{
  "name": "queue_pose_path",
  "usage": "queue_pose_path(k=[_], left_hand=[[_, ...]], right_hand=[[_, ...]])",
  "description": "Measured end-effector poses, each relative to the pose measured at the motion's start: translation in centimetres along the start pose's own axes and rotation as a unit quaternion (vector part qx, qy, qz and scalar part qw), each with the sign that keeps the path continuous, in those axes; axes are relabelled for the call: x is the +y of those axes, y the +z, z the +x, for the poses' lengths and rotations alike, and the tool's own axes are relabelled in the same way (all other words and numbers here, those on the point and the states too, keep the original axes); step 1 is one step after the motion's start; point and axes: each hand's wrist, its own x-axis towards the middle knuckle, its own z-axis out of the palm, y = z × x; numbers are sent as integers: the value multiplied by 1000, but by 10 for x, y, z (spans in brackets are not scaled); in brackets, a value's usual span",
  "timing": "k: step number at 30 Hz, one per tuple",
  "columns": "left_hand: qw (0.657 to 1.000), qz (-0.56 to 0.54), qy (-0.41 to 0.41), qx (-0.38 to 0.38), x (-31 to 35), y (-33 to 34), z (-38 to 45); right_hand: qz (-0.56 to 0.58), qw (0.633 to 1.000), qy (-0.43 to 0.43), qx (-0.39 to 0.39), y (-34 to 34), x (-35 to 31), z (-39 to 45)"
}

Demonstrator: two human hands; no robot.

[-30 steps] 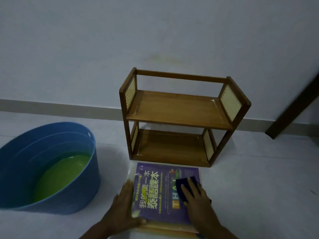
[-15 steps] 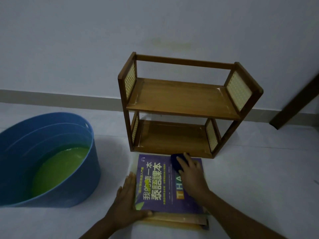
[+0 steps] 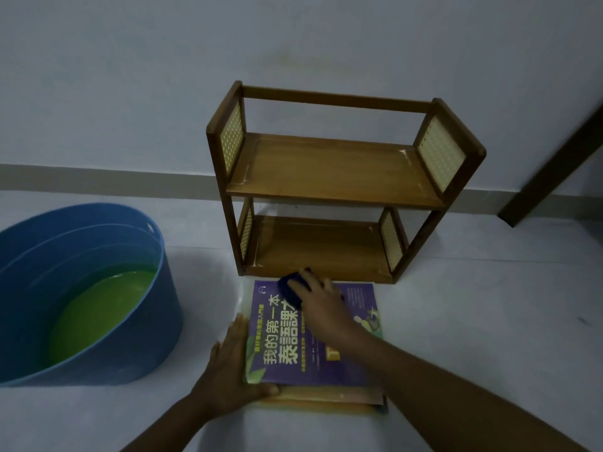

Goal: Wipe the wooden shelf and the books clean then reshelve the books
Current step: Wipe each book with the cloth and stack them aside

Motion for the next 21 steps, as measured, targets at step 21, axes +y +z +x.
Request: queue_pose_path(k=[21], left_hand=[[998, 40, -45, -17, -3, 0, 5]], right_hand=[[12, 999, -30, 21, 26, -9, -70]])
